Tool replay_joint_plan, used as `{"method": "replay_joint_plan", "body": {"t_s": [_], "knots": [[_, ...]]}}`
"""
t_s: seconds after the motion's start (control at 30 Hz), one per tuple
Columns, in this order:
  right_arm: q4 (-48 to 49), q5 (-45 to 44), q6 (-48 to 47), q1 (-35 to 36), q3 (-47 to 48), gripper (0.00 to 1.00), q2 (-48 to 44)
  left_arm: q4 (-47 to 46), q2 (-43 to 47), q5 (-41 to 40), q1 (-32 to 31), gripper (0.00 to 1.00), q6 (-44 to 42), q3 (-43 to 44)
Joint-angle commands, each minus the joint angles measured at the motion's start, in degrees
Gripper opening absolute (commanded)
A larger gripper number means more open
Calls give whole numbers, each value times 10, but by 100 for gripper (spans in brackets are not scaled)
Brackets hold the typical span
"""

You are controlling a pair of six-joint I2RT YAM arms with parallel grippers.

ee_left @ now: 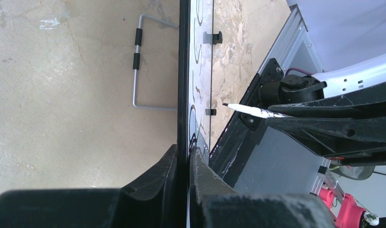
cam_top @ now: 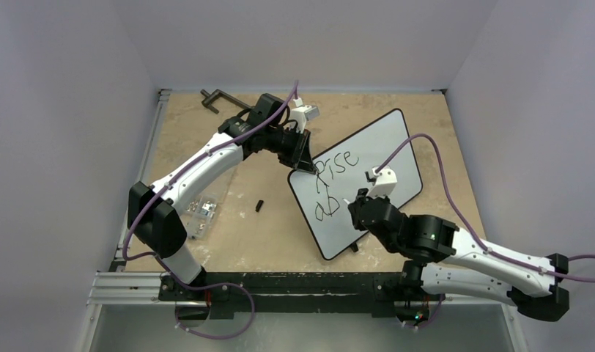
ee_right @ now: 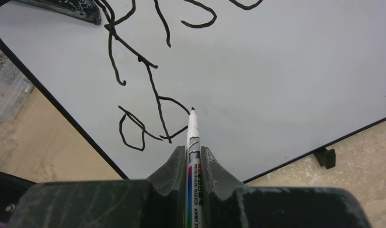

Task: Write a sentence on the whiteboard

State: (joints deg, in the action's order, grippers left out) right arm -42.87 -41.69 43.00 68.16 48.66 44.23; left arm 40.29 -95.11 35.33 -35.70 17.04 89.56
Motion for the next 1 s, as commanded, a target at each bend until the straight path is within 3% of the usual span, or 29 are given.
{"method": "replay_joint_plan", "body": {"t_s": [0.0,0.47,0.97], "knots": [[37,-38,-13,-10,10,0,20,-34,19,-27,5,0,-10,11],[110,26,-57,-80,-25,0,25,-34,21,-28,5,0,-11,10],[128,97,-53,-88,-58,0,22,-31,19,-31,5,0,-12,11]]}}
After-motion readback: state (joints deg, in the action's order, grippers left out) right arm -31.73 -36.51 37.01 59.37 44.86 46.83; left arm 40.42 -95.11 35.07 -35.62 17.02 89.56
